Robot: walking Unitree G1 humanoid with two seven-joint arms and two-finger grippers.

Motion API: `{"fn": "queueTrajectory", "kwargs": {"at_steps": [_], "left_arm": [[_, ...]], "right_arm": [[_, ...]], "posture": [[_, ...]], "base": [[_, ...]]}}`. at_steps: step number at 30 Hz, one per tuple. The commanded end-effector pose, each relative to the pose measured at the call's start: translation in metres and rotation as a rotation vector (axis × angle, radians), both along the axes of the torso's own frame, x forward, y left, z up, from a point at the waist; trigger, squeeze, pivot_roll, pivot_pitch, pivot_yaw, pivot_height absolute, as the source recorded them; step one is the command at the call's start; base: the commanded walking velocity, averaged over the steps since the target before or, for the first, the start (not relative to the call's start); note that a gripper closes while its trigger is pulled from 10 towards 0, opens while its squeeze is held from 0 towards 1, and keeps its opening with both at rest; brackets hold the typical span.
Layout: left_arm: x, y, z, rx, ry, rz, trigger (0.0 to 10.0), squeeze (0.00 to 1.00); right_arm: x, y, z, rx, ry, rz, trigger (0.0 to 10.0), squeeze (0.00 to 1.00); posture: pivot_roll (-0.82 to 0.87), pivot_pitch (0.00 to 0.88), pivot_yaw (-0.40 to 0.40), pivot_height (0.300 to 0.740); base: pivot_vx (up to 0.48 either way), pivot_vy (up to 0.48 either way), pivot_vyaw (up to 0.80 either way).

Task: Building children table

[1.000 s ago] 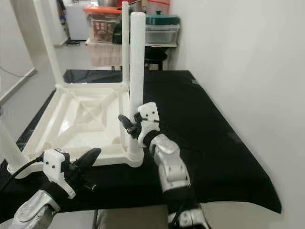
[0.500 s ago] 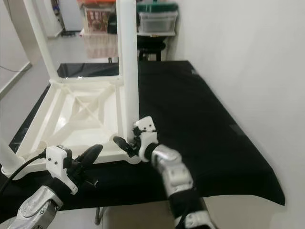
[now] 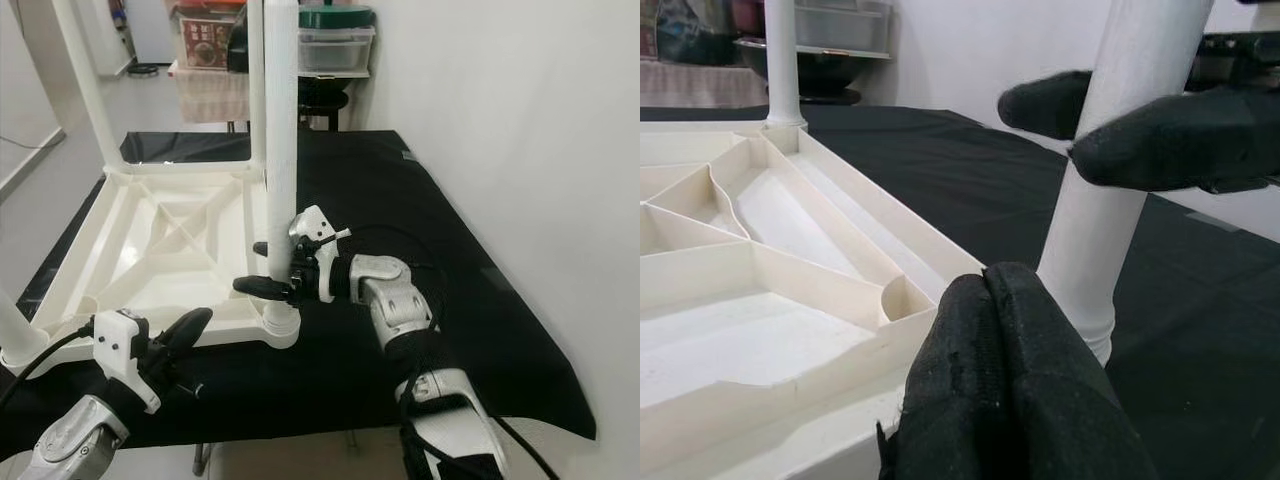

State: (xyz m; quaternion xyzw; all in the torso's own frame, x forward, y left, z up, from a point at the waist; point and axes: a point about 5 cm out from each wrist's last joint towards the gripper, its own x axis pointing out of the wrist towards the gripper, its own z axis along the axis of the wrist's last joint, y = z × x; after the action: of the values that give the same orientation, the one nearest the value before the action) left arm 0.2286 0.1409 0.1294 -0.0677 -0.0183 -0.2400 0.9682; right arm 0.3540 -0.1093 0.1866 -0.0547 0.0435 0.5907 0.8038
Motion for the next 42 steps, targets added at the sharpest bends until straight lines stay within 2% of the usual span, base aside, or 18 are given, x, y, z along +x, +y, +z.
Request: {"fn": "queueTrajectory", "kwargs": {"at_steps": [1, 2, 3, 4, 10, 14, 16, 17, 18, 19, 20, 22, 24, 33, 34, 35, 39, 42], "left_arm": [[-0.002, -0.002, 0.000, 0.006, -0.006, 0.005, 10.0, 0.00], [-0.002, -0.003, 0.000, 0.008, -0.008, 0.007, 10.0, 0.00], [-0.002, -0.003, 0.000, 0.008, -0.008, 0.007, 10.0, 0.00], [-0.003, -0.003, 0.000, 0.009, -0.008, 0.009, 10.0, 0.00], [-0.004, -0.003, -0.001, 0.010, -0.007, 0.010, 10.0, 0.00], [-0.006, -0.005, -0.001, 0.007, -0.004, 0.005, 10.0, 0.00], [-0.007, -0.006, -0.002, 0.007, -0.003, 0.005, 10.0, 0.00], [-0.007, -0.006, -0.002, 0.007, -0.003, 0.005, 10.0, 0.00], [-0.007, -0.006, -0.002, 0.008, -0.003, 0.005, 10.0, 0.00], [-0.007, -0.006, -0.002, 0.008, -0.003, 0.005, 10.0, 0.00], [-0.007, -0.006, -0.001, 0.009, -0.003, 0.005, 10.0, 0.00], [-0.007, -0.006, -0.002, 0.009, -0.004, 0.005, 10.0, 0.00], [-0.004, -0.007, -0.003, 0.004, -0.002, 0.004, 10.0, 0.00], [-0.001, -0.011, -0.003, -0.005, -0.007, 0.004, 10.0, 0.00], [0.000, -0.011, -0.003, -0.007, -0.010, 0.012, 10.0, 0.00], [0.000, -0.011, -0.003, -0.009, -0.012, 0.017, 10.0, 0.00], [0.000, -0.011, -0.002, -0.012, -0.012, 0.015, 10.0, 0.00], [0.000, -0.011, -0.002, -0.012, -0.012, 0.014, 10.0, 0.00]], "right_arm": [[0.001, 0.001, -0.004, -0.026, 0.022, 0.022, 8.0, 0.00], [0.007, -0.002, -0.005, -0.035, 0.033, -0.003, 1.4, 0.00], [0.007, -0.002, -0.005, -0.035, 0.033, -0.003, 1.4, 0.00], [0.010, -0.005, -0.006, -0.042, 0.041, -0.017, 0.0, 0.00], [0.012, -0.010, -0.010, -0.030, 0.061, -0.025, 0.0, 0.00], [0.011, -0.016, -0.027, -0.026, 0.090, -0.187, 0.0, 0.00], [0.006, -0.007, -0.047, -0.050, 0.147, -0.346, 0.0, 0.00], [0.006, -0.007, -0.047, -0.050, 0.147, -0.346, 0.0, 0.00], [0.003, 0.000, -0.058, -0.058, 0.184, -0.480, 0.0, 0.00], [0.003, 0.000, -0.058, -0.058, 0.184, -0.480, 0.0, 0.00], [-0.014, 0.013, -0.073, -0.065, 0.255, -0.617, 0.0, 0.00], [-0.026, 0.022, -0.073, -0.104, 0.174, -0.659, 0.0, 0.00], [-0.031, 0.030, -0.069, -0.069, 0.153, -0.650, 0.0, 0.00], [-0.017, 0.029, -0.066, -0.090, 0.132, -0.670, 0.0, 0.00], [-0.017, 0.033, -0.065, -0.074, 0.151, -0.647, 10.0, 0.00], [-0.018, 0.036, -0.059, -0.057, 0.158, -0.629, 10.0, 1.00], [-0.015, 0.041, -0.023, 0.031, 0.070, -0.443, 10.0, 1.00], [-0.015, 0.042, -0.015, 0.048, 0.046, -0.401, 10.0, 1.00]], "posture": [[0.02, 0.000, -0.067, 0.740], [0.02, 0.000, -0.068, 0.740], [0.02, 0.000, -0.068, 0.740], [0.02, 0.000, -0.070, 0.740], [0.02, 0.000, -0.069, 0.740], [0.01, 0.000, -0.078, 0.740], [0.01, 0.000, -0.102, 0.740], [0.01, 0.000, -0.102, 0.740], [0.01, 0.000, -0.104, 0.740], [0.01, 0.000, -0.104, 0.740], [0.02, 0.000, -0.103, 0.740], [0.01, 0.000, -0.088, 0.740], [-0.02, 0.000, -0.081, 0.740], [-0.02, 0.000, -0.086, 0.740], [-0.02, 0.000, -0.088, 0.740], [-0.01, 0.000, -0.088, 0.740], [-0.02, 0.000, -0.084, 0.740], [-0.02, 0.000, -0.084, 0.740]], "base": [[0.000, 0.000, 0.00], [0.000, 0.000, 0.00], [0.000, 0.000, 0.00], [0.000, 0.000, 0.00], [0.000, 0.000, 0.00], [0.000, 0.000, 0.00], [0.000, 0.000, 0.00], [0.000, 0.000, 0.00], [0.000, 0.000, 0.00], [0.000, 0.000, 0.00], [0.000, 0.000, 0.00], [0.000, 0.000, 0.00], [0.000, 0.000, 0.00], [0.000, 0.000, 0.00], [0.000, 0.000, 0.00], [0.000, 0.000, 0.00], [0.000, 0.000, 0.00], [0.000, 0.000, 0.00]]}}
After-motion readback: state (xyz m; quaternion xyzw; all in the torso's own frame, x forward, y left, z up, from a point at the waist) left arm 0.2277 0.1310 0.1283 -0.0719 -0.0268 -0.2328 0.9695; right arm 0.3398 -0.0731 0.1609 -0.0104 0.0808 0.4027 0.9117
